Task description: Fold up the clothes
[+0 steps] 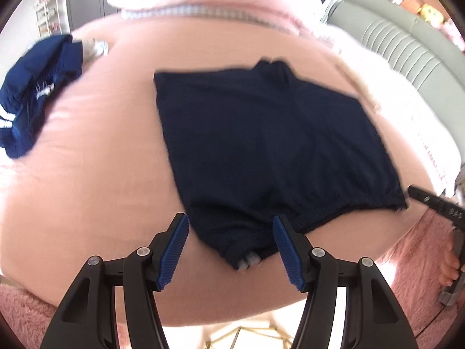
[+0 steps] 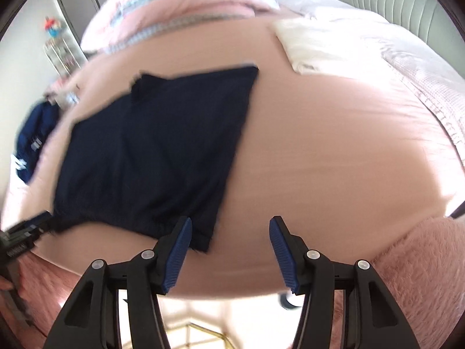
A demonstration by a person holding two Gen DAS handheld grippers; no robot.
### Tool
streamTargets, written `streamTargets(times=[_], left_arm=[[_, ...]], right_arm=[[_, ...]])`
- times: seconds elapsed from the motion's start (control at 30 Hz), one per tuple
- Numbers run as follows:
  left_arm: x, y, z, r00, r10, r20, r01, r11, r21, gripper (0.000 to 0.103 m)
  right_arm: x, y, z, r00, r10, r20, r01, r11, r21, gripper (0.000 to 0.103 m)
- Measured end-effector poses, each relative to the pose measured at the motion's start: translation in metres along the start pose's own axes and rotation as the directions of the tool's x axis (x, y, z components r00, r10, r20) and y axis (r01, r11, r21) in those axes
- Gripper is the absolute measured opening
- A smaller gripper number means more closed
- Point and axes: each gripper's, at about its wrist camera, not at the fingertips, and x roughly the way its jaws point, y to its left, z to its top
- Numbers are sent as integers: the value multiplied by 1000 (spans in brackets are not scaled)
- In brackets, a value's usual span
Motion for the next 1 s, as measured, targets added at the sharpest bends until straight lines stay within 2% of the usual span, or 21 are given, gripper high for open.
streamTargets(times=[0.03,0.13,0.2,0.27,0.4,0.47,0.53,0.63,0.73,0.77,0.9,1.0], left_arm=[[-4,-1,-4,1000,-4,23,4,1000,-1,58],[1,1,-3,999,32,9,-32,999,1,58],[18,1,-5,994,89,-69,-88,996,12,58],[23,-3,-4,991,100,-84,-98,995,25,58],[32,-9,0,986,121,-113,-116,992,53,59],[37,-13,1,983,132,-128,-125,990,67,59],[38,-13,3,984,128,-125,-121,991,63,58],[30,-9,6,992,119,-51,-118,993,27,58],[27,-9,11,993,116,-23,-116,993,15,58],[25,-9,11,994,111,-18,-111,994,14,58],[33,-12,15,994,105,7,-106,994,21,58],[35,-13,20,994,99,38,-100,995,23,58]], right_arm=[[3,2,0,1000,21,-5,-21,1000,3,55],[19,14,-2,997,-57,-54,54,997,-62,55],[25,23,-4,992,-109,-65,101,989,-106,55],[23,29,-8,987,-140,-74,129,982,-139,55],[16,20,-14,983,-143,-112,126,981,-150,55],[14,19,-14,986,-134,-101,119,983,-140,55],[11,13,-16,996,-59,-74,53,995,-87,55],[1,4,-13,994,98,-41,-98,995,5,54],[13,-4,-10,990,122,-76,-117,990,73,51],[21,-6,-7,988,120,-95,-111,989,96,48],[24,-16,-4,976,188,-108,-170,972,161,28],[27,-24,-3,964,239,-118,-209,952,222,28]])
